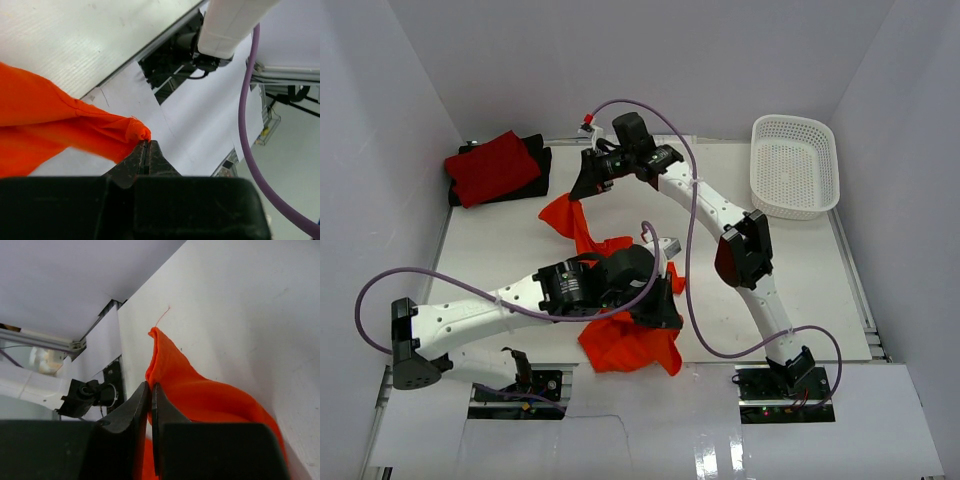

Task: Fold and stack the t-shirts
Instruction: Flatten out the tshirt

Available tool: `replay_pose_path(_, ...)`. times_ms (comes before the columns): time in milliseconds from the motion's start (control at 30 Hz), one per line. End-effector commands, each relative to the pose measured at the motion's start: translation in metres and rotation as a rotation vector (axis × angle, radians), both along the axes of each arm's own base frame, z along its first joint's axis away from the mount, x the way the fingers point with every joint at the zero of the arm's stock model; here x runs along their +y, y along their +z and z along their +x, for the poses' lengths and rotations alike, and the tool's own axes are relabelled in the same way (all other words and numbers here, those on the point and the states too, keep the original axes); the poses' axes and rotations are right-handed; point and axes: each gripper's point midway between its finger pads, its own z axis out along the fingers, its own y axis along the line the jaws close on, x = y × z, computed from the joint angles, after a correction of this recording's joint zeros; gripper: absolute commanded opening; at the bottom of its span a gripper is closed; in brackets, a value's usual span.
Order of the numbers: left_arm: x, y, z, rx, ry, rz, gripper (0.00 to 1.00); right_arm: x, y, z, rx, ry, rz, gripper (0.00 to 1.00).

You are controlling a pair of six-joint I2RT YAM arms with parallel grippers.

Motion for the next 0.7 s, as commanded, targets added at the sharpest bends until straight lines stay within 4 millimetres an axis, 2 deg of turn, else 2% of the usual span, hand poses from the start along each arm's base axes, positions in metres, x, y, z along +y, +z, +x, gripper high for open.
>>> replay_pose_path(0,0.003,0.039,0.024,-0.109,0.145,-0.096,0.0,-0.008,0.029,-0.016,0.019,0.136,0.109,0.1)
replay_pose_path(67,0.006,0.045,0.024,-0.125,0.145,-0.118,0.0,-0.013,0.03,-0.023,0.035,0.178,0.123,0.42)
replay_pose_path(100,0.007,0.048,0.024,-0.131,0.141,-0.13,0.0,-0.018,0.029,-0.019,0.038,0.17,0.121,0.49)
replay_pose_path(133,0.008,0.047,0.024,-0.137,0.139,-0.129,0.0,-0.02,0.031,-0.018,0.035,0.163,0.121,0.65)
replay_pose_path(167,0.008,0.046,0.024,-0.14,0.137,-0.126,0.01,-0.023,0.026,-0.015,0.041,0.151,0.112,0.76)
replay_pose_path(200,0.009,0.047,0.024,-0.146,0.134,-0.126,0.2,-0.027,0.026,-0.007,0.032,0.119,0.105,0.81)
replay_pose_path(267,0.013,0.051,0.028,-0.165,0.157,-0.132,0.38,-0.034,0.029,0.002,0.009,0.073,0.096,0.86)
replay_pose_path(300,0.019,0.057,0.029,-0.179,0.174,-0.148,0.57,-0.043,0.021,0.015,0.001,0.015,0.07,0.86)
replay_pose_path(333,0.025,0.062,0.032,-0.195,0.195,-0.155,0.64,-0.051,0.031,0.018,-0.029,-0.016,0.071,0.86)
replay_pose_path(367,0.032,0.067,0.04,-0.227,0.242,-0.16,0.66,-0.057,0.031,0.024,-0.046,-0.049,0.057,0.86)
replay_pose_path(400,0.041,0.07,0.044,-0.247,0.272,-0.154,0.69,-0.069,0.021,0.036,-0.047,-0.127,0.001,0.86)
replay_pose_path(433,0.053,0.083,0.048,-0.277,0.303,-0.179,0.75,-0.079,0.028,0.039,-0.099,-0.153,-0.016,0.86)
replay_pose_path(467,0.064,0.089,0.057,-0.312,0.353,-0.173,0.78,-0.086,0.027,0.044,-0.114,-0.186,-0.048,0.86)
replay_pose_path(500,0.077,0.088,0.065,-0.329,0.389,-0.138,0.81,-0.1,0.017,0.05,-0.11,-0.248,-0.119,0.86)
replay_pose_path(533,0.086,0.091,0.071,-0.357,0.401,-0.121,0.91,-0.107,0.026,0.048,-0.138,-0.274,-0.135,0.86)
replay_pose_path(567,0.093,0.101,0.075,-0.379,0.414,-0.128,0.97,-0.115,0.024,0.049,-0.168,-0.293,-0.167,0.86)
replay_pose_path(600,0.101,0.101,0.083,-0.389,0.434,-0.104,0.98,-0.123,0.022,0.051,-0.186,-0.331,-0.203,0.86)
replay_pose_path(667,0.108,0.103,0.088,-0.413,0.434,-0.074,0.98,-0.139,0.022,0.041,-0.2,-0.361,-0.253,0.86)
